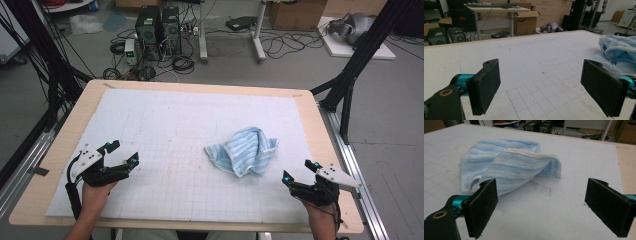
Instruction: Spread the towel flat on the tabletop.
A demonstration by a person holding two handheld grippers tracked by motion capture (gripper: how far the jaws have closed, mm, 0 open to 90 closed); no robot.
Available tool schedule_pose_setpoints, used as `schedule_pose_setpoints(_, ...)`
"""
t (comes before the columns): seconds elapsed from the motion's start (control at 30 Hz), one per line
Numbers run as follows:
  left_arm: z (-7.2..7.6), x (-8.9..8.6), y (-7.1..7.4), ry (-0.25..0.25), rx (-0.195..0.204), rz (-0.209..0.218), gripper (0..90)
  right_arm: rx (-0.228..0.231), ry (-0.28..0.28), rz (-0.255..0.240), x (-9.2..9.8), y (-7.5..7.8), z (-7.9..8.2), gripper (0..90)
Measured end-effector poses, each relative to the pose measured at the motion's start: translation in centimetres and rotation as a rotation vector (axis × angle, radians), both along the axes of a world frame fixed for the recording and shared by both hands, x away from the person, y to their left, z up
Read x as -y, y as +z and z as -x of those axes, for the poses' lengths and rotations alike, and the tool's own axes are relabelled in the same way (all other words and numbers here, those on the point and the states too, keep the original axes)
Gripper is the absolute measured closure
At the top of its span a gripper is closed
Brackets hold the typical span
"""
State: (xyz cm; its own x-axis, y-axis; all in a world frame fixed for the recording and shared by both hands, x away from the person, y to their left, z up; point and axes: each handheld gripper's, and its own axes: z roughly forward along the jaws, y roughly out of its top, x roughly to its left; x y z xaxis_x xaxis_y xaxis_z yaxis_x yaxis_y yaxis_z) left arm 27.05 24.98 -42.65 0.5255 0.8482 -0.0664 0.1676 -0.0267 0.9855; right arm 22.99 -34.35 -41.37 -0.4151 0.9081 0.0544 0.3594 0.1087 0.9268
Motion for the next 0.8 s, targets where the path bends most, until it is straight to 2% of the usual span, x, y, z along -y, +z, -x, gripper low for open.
schedule_pose_setpoints(0.17, -0.2, 0.2, -0.3, -0.002, -0.019, 0.007, 16.4, -0.004, -0.012, -0.016, 0.6, -0.4, -0.1, 10.4)
schedule_pose_setpoints(0.3, 0.1, 0.7, -0.4, -0.002, -0.021, -0.013, 16.7, -0.029, -0.013, -0.031, 0.5, -0.8, -0.4, 10.4)
schedule_pose_setpoints(0.47, 1.3, 0.8, 0.5, -0.001, 0.014, -0.007, 17.2, -0.049, 0.010, 0.002, 0.1, -0.9, -0.2, 10.4)
schedule_pose_setpoints(0.53, 1.8, 0.9, 0.5, -0.007, 0.018, -0.014, 17.2, -0.049, 0.013, 0.006, -0.1, -0.8, 0.0, 10.4)
schedule_pose_setpoints(0.63, 1.9, 0.5, 0.2, -0.007, -0.001, -0.008, 17.2, -0.042, 0.004, -0.014, -0.2, -0.8, 0.3, 10.4)
schedule_pose_setpoints(0.8, 1.7, 0.0, 0.1, 0.030, -0.001, 0.000, 16.9, -0.034, -0.002, -0.031, -0.3, -0.8, 0.1, 10.4)
